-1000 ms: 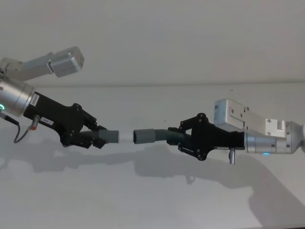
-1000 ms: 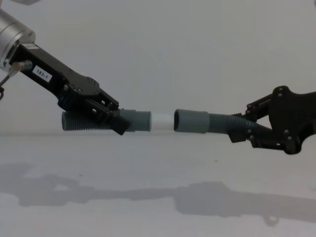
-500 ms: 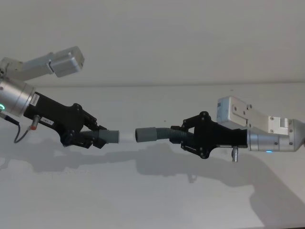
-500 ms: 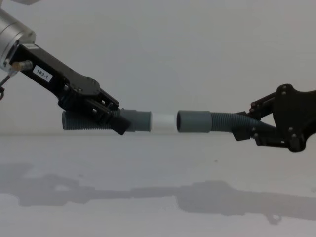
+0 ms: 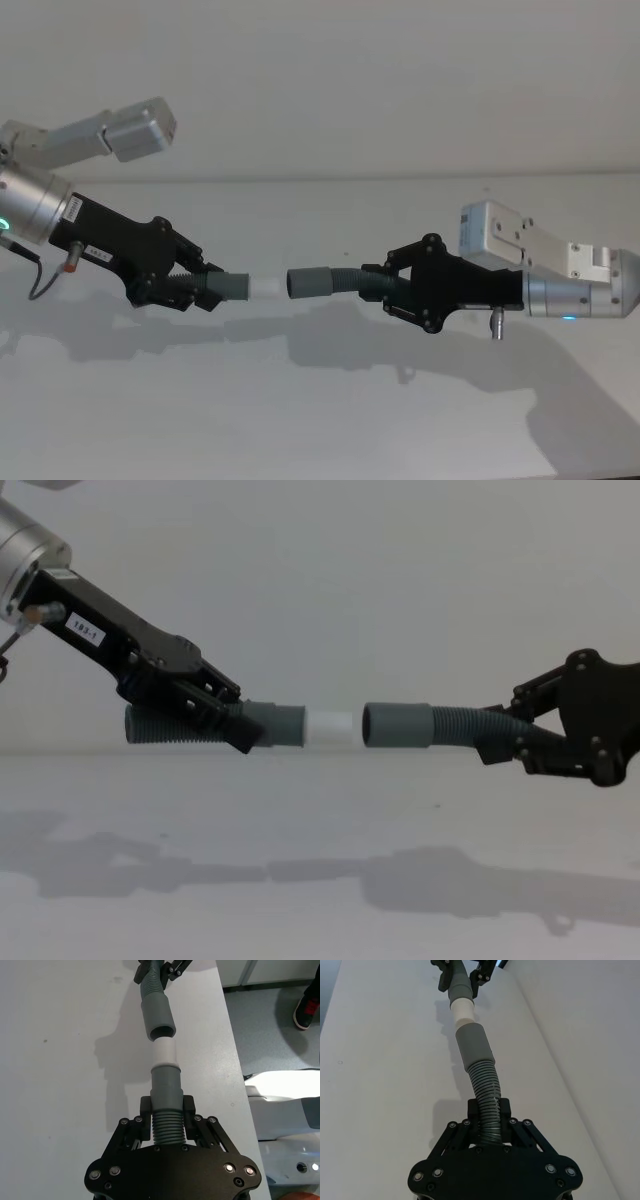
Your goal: Use both hands to pick up one end of the pipe from the table, align the ends, and insert them.
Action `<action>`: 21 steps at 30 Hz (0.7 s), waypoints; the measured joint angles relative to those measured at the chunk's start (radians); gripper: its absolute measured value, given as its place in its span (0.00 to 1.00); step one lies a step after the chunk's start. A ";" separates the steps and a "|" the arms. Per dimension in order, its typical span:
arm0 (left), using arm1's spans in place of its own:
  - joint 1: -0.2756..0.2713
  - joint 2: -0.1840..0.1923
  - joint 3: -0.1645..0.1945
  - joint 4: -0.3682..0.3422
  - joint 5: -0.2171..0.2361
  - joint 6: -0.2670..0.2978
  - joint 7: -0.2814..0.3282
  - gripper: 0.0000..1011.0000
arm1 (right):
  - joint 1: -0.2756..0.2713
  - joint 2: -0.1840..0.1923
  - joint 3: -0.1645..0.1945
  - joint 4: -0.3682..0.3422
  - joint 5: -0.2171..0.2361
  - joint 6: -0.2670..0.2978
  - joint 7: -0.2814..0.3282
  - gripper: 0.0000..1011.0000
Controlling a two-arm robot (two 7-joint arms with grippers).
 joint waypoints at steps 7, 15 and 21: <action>0.000 0.000 0.000 0.000 0.000 0.000 0.000 0.33 | -0.002 0.002 -0.002 -0.005 0.004 0.003 0.001 0.21; 0.000 0.000 0.000 0.000 0.000 0.000 0.000 0.33 | -0.001 -0.001 -0.008 -0.007 0.005 0.005 0.002 0.21; 0.000 0.000 0.000 0.000 0.000 0.000 0.000 0.33 | 0.000 -0.005 -0.011 -0.007 0.006 0.005 0.003 0.21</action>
